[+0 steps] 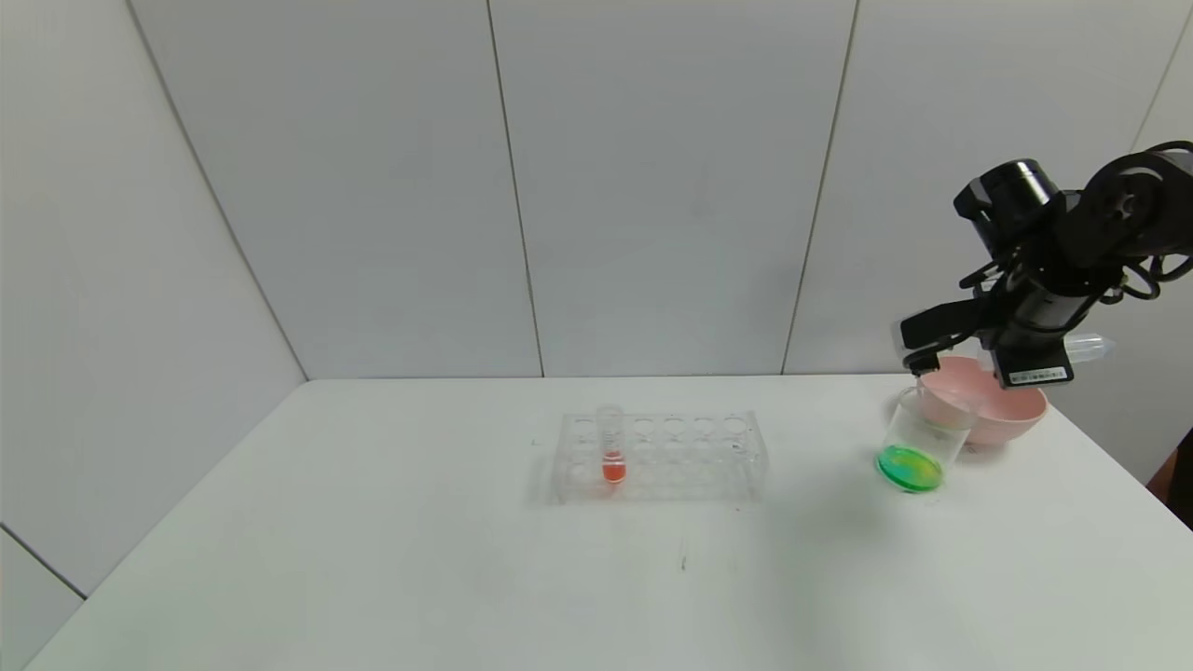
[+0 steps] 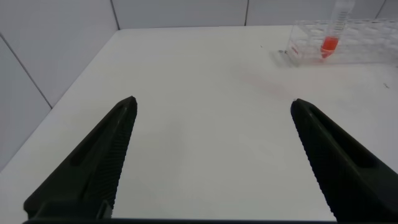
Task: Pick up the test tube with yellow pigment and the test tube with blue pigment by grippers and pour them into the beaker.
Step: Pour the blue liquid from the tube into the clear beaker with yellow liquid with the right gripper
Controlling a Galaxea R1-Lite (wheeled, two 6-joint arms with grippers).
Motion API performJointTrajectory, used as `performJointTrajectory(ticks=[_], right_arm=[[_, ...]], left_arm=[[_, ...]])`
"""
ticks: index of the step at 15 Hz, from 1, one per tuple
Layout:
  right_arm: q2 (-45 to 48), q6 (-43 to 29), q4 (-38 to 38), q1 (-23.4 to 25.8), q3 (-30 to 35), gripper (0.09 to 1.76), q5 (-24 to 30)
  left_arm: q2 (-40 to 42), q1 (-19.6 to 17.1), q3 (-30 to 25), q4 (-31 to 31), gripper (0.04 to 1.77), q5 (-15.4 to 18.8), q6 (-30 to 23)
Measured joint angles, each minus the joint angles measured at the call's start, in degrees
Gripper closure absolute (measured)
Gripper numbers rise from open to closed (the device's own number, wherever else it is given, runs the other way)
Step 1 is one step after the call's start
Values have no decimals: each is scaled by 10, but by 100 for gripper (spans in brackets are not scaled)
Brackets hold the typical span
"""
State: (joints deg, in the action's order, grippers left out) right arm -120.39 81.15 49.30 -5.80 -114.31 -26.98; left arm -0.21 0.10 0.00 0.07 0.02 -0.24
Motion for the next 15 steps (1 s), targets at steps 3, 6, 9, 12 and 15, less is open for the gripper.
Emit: performJointTrajectory(ticks=[3, 6, 9, 12, 15], right_arm=[[12, -33, -3, 16, 3, 136, 124], [23, -143, -30, 43, 3, 136, 330], [33, -380, -115, 55, 4, 136, 462], [44, -597, -321, 57, 29, 136, 505], [66, -712, -464, 63, 116, 136, 511]], left_arm=[[0, 0, 0, 0, 5, 0, 0], [0, 0, 0, 0, 5, 0, 0], [0, 0, 0, 0, 5, 0, 0], [0, 0, 0, 0, 5, 0, 0], [0, 0, 0, 0, 5, 0, 0]])
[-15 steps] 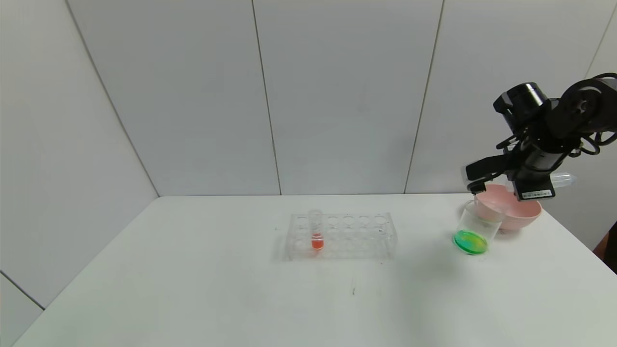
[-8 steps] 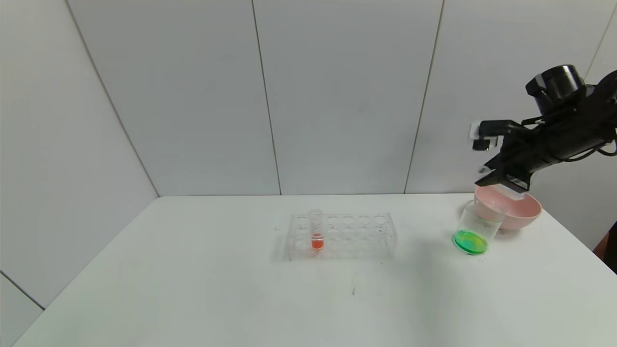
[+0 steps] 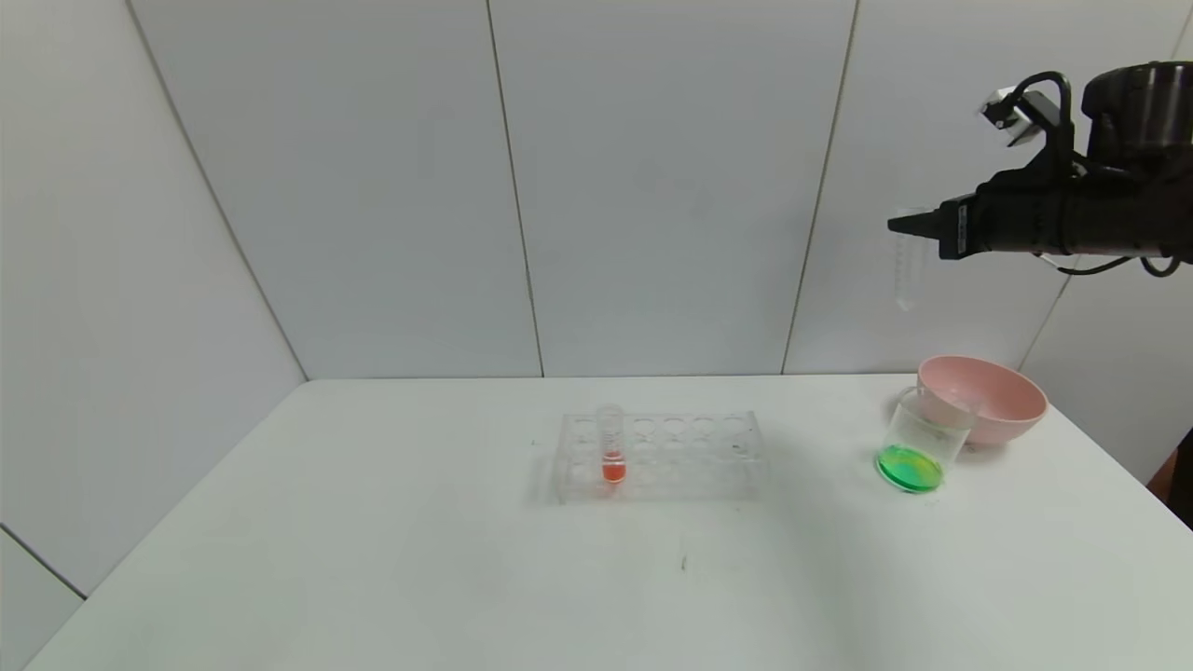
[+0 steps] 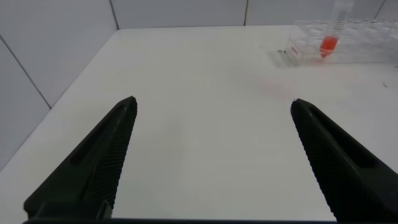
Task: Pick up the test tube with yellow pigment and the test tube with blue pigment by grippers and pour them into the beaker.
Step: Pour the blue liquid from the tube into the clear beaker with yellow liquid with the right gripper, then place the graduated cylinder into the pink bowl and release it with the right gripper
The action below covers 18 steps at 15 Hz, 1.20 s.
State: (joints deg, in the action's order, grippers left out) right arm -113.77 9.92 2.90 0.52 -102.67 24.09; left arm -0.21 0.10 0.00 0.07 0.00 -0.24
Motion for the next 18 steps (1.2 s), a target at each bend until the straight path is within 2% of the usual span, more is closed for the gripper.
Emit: performJointTrajectory(ticks=[3, 6, 9, 12, 18], right_arm=[[39, -35, -134, 5, 143, 136, -15], [80, -46, -306, 18, 303, 136, -28], [120, -55, -396, 45, 428, 136, -31], [144, -82, -412, 67, 474, 136, -31], [127, -86, -437, 86, 471, 136, -36]], left_arm=[[0, 0, 0, 0, 5, 0, 0], [0, 0, 0, 0, 5, 0, 0], [0, 0, 0, 0, 5, 0, 0], [0, 0, 0, 0, 5, 0, 0], [0, 0, 0, 0, 5, 0, 0]])
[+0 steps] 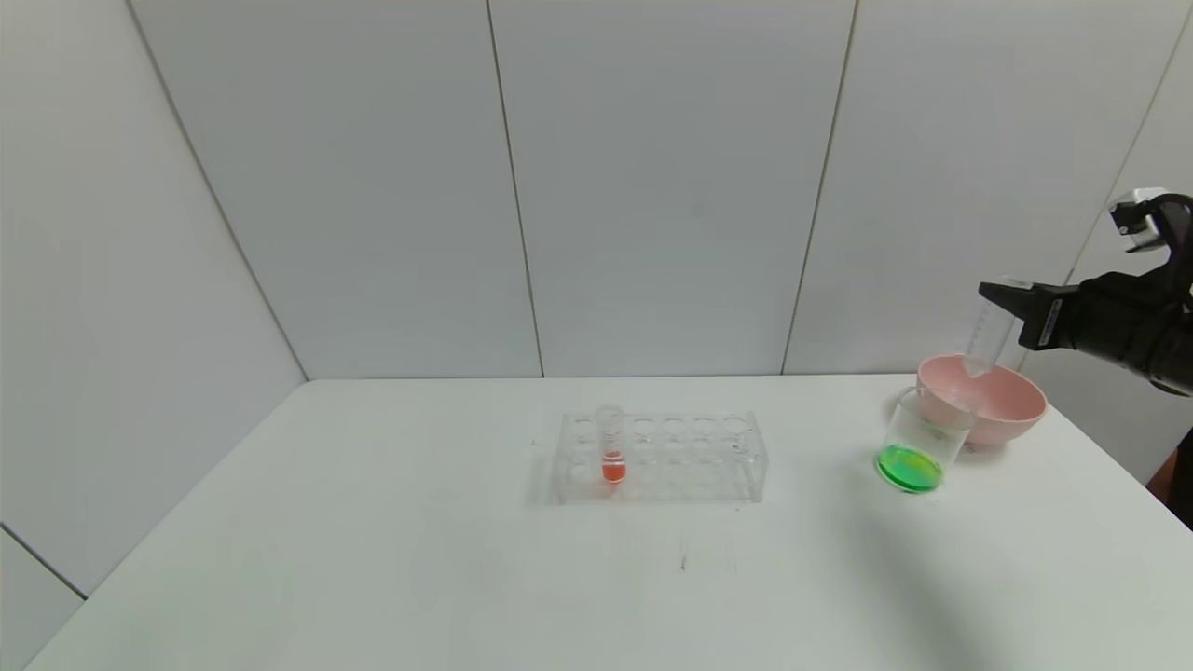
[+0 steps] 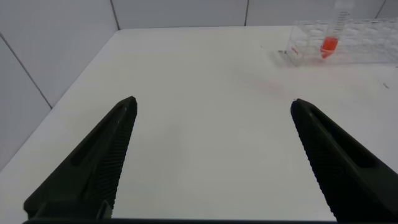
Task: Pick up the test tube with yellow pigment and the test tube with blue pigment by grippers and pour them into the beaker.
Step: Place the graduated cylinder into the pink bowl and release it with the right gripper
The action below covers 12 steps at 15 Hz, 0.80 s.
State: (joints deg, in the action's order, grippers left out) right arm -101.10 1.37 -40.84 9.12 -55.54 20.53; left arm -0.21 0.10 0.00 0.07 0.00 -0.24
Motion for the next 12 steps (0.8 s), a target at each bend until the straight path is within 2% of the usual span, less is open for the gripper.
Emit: performJointTrajectory(ticks=[2, 4, 8, 12], right_arm=[[-32, 0, -46, 13, -6, 136, -9], [-76, -5, -75, 20, -25, 136, -51], [-170, -38, -80, 21, -111, 136, -120], [-245, -41, -80, 22, -173, 136, -133]], left_arm=[[0, 0, 0, 0, 5, 0, 0], [0, 0, 0, 0, 5, 0, 0], [0, 0, 0, 0, 5, 0, 0], [0, 0, 0, 0, 5, 0, 0]])
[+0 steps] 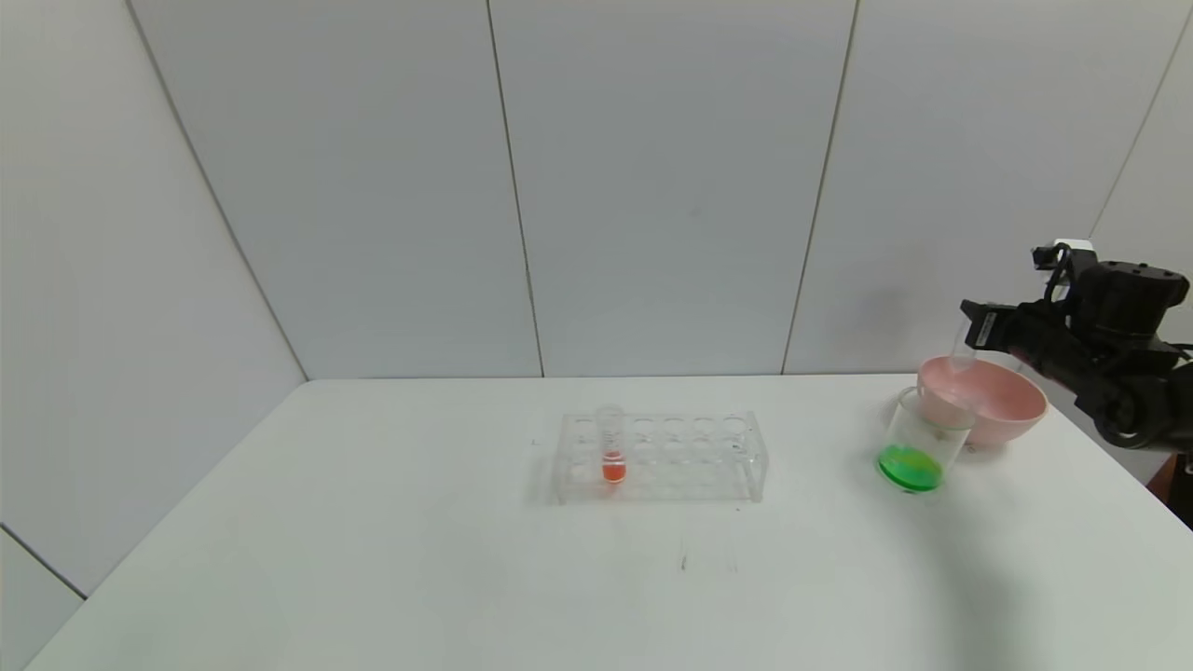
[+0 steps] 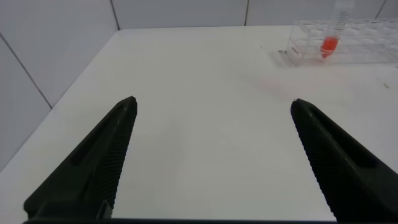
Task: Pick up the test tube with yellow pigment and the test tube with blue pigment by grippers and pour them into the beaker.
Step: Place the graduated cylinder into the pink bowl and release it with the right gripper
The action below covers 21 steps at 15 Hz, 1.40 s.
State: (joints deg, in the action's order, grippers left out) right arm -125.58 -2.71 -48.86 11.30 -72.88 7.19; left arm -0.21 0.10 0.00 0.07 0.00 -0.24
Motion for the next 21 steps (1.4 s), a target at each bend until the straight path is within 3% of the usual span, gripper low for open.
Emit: performJointTrajectory(ticks=[6, 10, 13, 18, 21], right_arm=[[-57, 0, -3, 6, -38, 136, -4], [-74, 0, -2, 7, -56, 89, -13], [-84, 1, 15, -4, -88, 65, -43], [-66, -3, 59, -70, -130, 41, -96], [-22, -11, 55, -116, -81, 33, -104]], left_arm=[[0, 0, 0, 0, 5, 0, 0], [0, 0, 0, 0, 5, 0, 0], [0, 0, 0, 0, 5, 0, 0], [0, 0, 0, 0, 5, 0, 0], [0, 0, 0, 0, 5, 0, 0]])
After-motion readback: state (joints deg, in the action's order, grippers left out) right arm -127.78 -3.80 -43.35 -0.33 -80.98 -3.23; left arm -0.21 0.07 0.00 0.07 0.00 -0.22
